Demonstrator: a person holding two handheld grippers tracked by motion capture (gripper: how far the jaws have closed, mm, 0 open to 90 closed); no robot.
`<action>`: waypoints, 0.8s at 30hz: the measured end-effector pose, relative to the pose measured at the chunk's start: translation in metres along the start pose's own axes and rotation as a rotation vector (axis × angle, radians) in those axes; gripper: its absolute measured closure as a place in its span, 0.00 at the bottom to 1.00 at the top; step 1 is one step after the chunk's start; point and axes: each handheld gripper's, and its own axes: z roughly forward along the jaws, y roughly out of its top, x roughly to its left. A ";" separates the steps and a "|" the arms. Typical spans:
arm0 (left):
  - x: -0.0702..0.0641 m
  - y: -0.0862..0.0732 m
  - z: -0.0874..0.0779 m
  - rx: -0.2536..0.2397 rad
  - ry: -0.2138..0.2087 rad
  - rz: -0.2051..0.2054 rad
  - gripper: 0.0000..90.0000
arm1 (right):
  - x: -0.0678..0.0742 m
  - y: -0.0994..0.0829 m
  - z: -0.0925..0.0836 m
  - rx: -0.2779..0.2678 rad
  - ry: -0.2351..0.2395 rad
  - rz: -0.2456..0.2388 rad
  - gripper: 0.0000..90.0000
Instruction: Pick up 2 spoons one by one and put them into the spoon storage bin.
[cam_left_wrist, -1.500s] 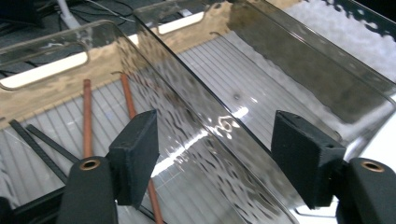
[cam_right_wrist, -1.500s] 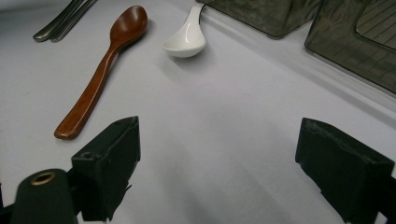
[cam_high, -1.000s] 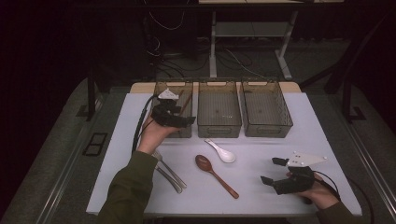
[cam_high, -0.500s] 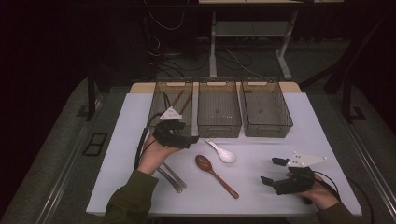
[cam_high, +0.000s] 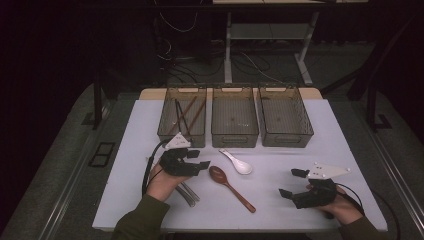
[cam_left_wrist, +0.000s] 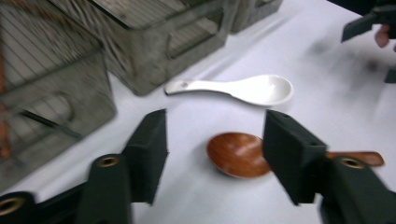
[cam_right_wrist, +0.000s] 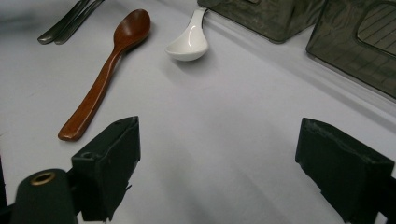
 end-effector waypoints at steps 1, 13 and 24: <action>-0.001 -0.001 0.001 0.005 -0.004 0.005 0.53 | 0.000 0.000 0.000 0.002 0.001 -0.002 0.15; -0.015 0.003 0.027 0.079 -0.090 0.049 0.99 | 0.001 0.000 0.003 0.007 0.006 -0.010 0.15; -0.021 0.016 0.058 0.108 -0.093 0.089 0.99 | 0.001 0.000 0.004 0.015 0.010 -0.010 0.15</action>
